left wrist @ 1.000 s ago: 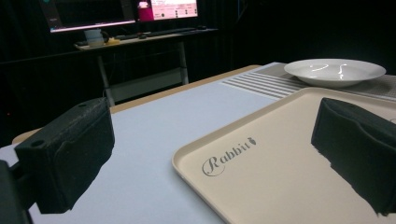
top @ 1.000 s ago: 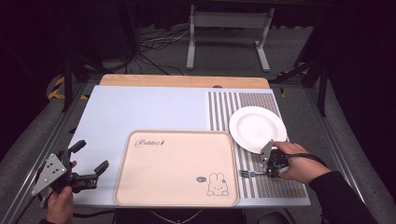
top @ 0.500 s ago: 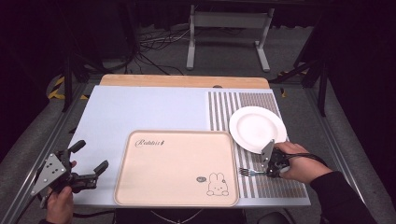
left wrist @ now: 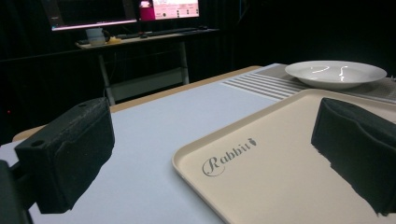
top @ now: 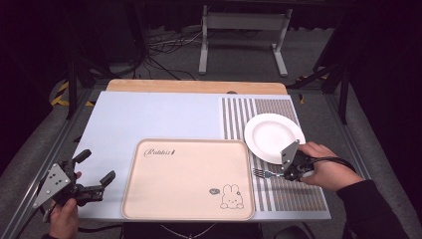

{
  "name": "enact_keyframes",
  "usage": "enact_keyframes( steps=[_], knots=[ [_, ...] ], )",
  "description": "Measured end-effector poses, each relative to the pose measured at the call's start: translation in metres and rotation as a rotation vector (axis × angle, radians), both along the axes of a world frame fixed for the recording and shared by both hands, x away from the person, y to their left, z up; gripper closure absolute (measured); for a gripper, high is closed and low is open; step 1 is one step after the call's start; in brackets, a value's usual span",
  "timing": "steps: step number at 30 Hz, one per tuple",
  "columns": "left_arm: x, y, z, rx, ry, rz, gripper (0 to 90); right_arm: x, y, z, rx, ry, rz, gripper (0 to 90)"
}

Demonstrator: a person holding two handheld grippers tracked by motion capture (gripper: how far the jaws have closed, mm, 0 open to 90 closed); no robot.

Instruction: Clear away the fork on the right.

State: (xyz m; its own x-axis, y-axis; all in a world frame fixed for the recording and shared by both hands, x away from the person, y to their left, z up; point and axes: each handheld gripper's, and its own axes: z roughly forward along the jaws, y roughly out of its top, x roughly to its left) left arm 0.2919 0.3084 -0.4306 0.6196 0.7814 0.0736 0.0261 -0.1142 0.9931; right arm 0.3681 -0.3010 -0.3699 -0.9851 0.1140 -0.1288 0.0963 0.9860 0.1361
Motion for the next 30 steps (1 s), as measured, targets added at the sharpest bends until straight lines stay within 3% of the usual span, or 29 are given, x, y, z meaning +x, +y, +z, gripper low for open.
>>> enact_keyframes(
  steps=[9, 15, 30],
  knots=[
    [0.0, 0.0, 0.0, 0.002, -0.002, -0.001, 0.1, -0.001, 0.01, 0.02, 0.024, -0.037, -0.003, 78.1],
    [0.0, 0.0, 0.0, 0.001, -0.002, -0.001, 0.2, 0.0, 0.022, 0.028, 0.074, -0.035, -0.028, 78.1],
    [0.0, 0.0, 0.0, 0.007, -0.003, -0.008, 0.2, 0.01, 0.071, 0.042, 0.094, -0.051, 0.034, 78.1]
  ],
)
